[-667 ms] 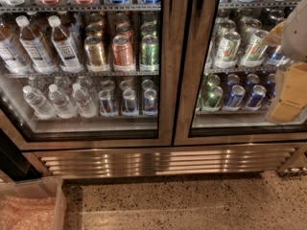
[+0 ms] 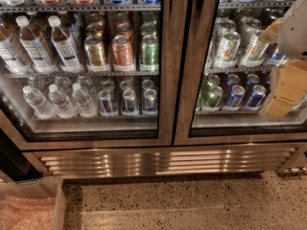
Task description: Open left fridge door
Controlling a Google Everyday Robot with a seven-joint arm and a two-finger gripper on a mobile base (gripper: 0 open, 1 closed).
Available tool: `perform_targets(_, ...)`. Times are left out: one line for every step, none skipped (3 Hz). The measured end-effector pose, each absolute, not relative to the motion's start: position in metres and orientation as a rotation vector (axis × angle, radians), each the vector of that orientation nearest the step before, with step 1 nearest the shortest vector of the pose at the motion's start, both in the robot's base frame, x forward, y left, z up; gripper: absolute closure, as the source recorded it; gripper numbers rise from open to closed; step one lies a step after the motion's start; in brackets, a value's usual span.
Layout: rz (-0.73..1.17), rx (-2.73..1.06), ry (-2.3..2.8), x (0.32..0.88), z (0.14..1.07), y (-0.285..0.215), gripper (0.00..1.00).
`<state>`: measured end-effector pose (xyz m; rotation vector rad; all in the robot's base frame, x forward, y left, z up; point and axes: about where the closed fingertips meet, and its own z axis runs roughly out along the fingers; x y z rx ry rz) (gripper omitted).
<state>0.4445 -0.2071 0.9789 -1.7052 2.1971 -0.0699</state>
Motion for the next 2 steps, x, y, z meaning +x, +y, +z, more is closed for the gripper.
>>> perform_targets(-0.014, -1.698, 2.144, 0.4613, 0.9776, -0.1823, 0.0)
perform_targets(-0.013, -1.698, 2.143, 0.4615, 0.9776, -0.182, 0.0)
